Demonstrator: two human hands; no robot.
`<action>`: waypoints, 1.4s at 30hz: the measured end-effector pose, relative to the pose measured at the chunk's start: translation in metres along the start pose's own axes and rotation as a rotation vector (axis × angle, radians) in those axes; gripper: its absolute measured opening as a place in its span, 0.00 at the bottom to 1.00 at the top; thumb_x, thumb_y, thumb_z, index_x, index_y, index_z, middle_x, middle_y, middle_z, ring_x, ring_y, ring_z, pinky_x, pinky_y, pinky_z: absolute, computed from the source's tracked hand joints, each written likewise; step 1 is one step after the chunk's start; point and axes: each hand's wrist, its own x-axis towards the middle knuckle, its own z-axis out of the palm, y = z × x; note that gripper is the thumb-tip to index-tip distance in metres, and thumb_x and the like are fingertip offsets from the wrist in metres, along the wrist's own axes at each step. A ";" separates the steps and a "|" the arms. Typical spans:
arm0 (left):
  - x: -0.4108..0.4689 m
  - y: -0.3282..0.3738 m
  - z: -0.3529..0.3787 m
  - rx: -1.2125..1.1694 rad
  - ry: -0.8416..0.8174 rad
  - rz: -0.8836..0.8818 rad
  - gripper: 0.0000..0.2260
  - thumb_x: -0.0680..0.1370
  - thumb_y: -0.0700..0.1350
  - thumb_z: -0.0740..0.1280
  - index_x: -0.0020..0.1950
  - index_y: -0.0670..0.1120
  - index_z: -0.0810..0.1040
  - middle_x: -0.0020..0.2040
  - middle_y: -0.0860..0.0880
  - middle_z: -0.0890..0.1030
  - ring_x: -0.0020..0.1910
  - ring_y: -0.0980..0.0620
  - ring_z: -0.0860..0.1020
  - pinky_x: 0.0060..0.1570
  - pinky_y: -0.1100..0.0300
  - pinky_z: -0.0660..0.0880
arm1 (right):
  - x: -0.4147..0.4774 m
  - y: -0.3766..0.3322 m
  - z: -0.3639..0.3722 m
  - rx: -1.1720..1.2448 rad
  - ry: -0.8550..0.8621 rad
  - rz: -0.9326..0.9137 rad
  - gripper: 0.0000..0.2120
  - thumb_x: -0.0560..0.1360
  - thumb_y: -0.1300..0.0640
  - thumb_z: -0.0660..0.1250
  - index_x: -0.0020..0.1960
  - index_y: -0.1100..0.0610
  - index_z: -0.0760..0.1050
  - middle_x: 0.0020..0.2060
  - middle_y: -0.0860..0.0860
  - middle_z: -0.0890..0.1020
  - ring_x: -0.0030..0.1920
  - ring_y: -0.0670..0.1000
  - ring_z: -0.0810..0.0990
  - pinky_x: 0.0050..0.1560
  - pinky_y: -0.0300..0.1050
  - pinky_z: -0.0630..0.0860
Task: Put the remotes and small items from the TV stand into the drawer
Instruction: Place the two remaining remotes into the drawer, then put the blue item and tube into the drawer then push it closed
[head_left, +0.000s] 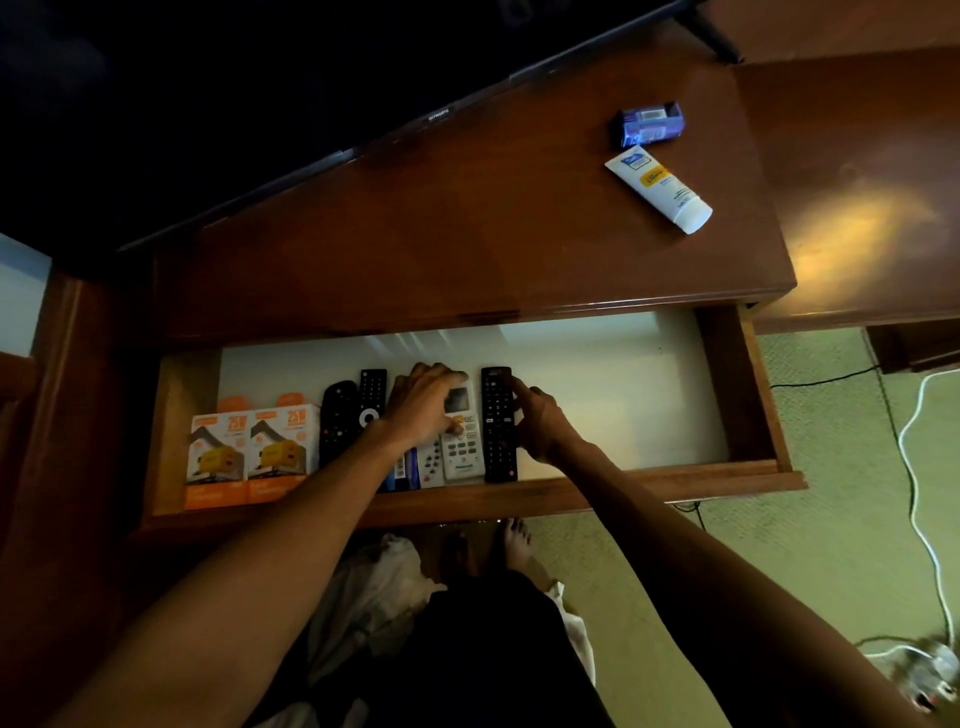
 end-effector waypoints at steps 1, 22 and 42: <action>-0.002 -0.001 0.001 -0.003 -0.007 -0.002 0.37 0.67 0.52 0.78 0.74 0.51 0.67 0.68 0.48 0.72 0.68 0.45 0.66 0.63 0.46 0.65 | 0.000 -0.001 0.002 0.006 -0.003 -0.008 0.43 0.69 0.63 0.73 0.77 0.47 0.56 0.58 0.61 0.76 0.56 0.63 0.78 0.54 0.60 0.79; -0.019 0.021 -0.067 -0.276 0.023 0.107 0.14 0.78 0.47 0.68 0.64 0.51 0.78 0.57 0.49 0.81 0.51 0.51 0.80 0.51 0.50 0.79 | -0.035 -0.024 -0.084 -0.155 0.152 -0.022 0.21 0.74 0.47 0.71 0.64 0.50 0.74 0.55 0.50 0.84 0.49 0.53 0.83 0.50 0.50 0.79; 0.210 0.206 -0.240 -0.351 0.416 0.129 0.15 0.78 0.48 0.68 0.64 0.49 0.76 0.58 0.47 0.81 0.56 0.48 0.79 0.53 0.51 0.78 | 0.057 0.040 -0.329 -0.186 0.350 0.075 0.32 0.69 0.45 0.74 0.69 0.53 0.69 0.61 0.57 0.79 0.59 0.61 0.78 0.52 0.52 0.76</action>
